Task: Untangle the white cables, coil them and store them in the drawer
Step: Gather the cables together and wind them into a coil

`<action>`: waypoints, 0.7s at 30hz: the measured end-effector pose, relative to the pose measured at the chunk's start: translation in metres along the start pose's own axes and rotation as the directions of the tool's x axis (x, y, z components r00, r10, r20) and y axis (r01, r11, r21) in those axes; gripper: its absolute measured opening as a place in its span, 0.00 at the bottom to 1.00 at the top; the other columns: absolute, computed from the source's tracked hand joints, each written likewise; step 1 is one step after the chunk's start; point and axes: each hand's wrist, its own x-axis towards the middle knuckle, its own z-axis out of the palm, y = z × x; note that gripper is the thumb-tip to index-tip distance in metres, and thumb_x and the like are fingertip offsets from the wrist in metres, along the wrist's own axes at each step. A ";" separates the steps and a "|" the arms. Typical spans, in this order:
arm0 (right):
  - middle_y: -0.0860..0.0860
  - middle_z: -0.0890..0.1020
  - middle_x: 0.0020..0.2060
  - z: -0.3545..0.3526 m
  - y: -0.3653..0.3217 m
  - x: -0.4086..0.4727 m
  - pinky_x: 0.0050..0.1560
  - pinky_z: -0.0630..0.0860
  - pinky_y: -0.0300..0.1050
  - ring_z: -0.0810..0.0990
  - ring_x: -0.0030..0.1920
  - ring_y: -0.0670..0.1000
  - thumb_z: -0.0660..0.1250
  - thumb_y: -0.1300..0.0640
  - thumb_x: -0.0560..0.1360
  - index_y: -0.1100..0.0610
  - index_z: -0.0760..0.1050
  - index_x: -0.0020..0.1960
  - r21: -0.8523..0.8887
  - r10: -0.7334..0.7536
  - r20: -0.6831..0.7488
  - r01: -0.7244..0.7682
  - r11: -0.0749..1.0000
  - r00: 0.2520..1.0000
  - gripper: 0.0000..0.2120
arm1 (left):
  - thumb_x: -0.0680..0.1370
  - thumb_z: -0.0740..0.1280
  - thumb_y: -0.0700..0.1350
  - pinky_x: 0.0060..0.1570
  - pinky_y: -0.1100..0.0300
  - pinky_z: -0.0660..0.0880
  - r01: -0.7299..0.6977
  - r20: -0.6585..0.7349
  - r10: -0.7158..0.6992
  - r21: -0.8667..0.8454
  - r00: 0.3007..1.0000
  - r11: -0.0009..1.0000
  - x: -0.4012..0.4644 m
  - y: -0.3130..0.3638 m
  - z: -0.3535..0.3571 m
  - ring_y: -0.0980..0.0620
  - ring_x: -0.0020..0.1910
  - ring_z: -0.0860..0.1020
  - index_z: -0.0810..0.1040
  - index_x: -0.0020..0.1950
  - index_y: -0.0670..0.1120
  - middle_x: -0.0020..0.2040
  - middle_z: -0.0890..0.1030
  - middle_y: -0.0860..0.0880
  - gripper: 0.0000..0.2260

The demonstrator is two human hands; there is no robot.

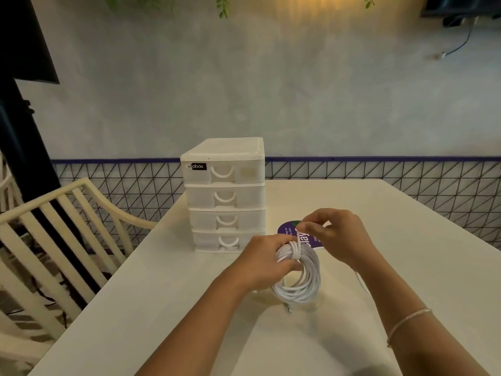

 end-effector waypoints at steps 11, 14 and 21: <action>0.56 0.78 0.28 0.006 0.006 -0.002 0.30 0.71 0.41 0.74 0.28 0.53 0.68 0.53 0.74 0.61 0.81 0.39 0.346 0.323 0.271 -0.405 0.847 0.907 0.11 | 0.68 0.76 0.44 0.37 0.66 0.74 -0.007 -0.115 -0.026 -0.274 0.993 0.962 -0.002 0.003 0.000 0.60 0.33 0.75 0.71 0.57 0.56 0.43 0.79 0.56 0.22; 0.51 0.77 0.24 0.003 0.008 -0.002 0.24 0.70 0.37 0.73 0.22 0.49 0.65 0.58 0.77 0.58 0.80 0.38 0.324 0.349 0.358 -0.465 0.824 0.866 0.11 | 0.69 0.75 0.43 0.32 0.66 0.73 -0.032 -0.120 -0.007 -0.316 0.993 0.948 -0.003 0.003 0.000 0.60 0.25 0.72 0.78 0.54 0.54 0.39 0.80 0.54 0.16; 0.51 0.77 0.28 0.011 0.019 -0.002 0.33 0.69 0.40 0.72 0.31 0.49 0.62 0.63 0.76 0.57 0.81 0.40 0.209 0.362 0.394 -0.466 0.860 0.845 0.10 | 0.71 0.73 0.46 0.29 0.70 0.72 0.013 -0.155 -0.058 -0.273 0.986 0.962 0.000 -0.001 -0.003 0.57 0.27 0.74 0.76 0.50 0.55 0.38 0.77 0.56 0.10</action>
